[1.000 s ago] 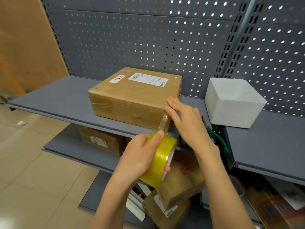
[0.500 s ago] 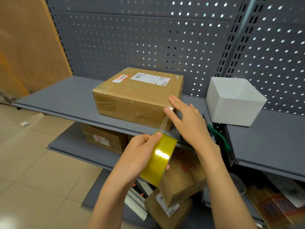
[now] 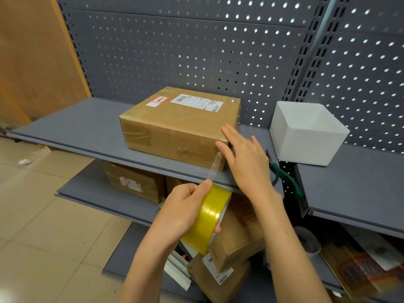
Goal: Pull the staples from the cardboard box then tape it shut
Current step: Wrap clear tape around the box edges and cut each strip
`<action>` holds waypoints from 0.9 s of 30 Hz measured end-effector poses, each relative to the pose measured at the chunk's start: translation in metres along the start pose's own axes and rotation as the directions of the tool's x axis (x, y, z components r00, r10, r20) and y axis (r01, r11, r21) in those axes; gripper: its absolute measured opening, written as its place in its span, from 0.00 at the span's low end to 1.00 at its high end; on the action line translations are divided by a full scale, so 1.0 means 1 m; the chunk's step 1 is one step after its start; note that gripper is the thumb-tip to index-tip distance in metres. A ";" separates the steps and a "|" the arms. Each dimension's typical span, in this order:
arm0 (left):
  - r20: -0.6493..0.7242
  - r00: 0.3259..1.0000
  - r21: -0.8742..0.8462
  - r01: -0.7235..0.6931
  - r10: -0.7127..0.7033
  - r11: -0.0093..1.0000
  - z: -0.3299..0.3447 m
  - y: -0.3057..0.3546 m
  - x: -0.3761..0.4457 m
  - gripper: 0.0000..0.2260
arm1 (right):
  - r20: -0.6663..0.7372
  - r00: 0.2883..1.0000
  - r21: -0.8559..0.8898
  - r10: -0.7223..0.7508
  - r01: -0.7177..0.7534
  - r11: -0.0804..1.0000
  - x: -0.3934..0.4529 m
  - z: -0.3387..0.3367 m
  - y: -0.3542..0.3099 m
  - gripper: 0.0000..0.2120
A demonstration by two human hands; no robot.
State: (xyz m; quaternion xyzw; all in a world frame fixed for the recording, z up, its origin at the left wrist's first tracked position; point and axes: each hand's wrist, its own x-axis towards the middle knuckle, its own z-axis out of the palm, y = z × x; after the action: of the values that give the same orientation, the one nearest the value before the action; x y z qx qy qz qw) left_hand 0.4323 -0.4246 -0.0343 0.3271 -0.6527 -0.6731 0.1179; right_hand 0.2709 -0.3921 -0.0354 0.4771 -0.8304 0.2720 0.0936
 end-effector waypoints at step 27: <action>0.000 1.000 -0.056 0.015 -0.015 0.998 -0.010 0.005 -0.006 0.12 | 0.022 0.901 -0.169 0.434 -0.424 0.890 -0.034 -0.028 0.035 0.14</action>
State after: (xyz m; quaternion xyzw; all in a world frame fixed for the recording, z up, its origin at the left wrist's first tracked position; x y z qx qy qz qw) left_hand 0.4418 -0.4294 -0.0271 0.3287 -0.6309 -0.6920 0.1222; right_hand 0.2564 -0.3379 -0.0384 0.2809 -0.9367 0.2040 0.0446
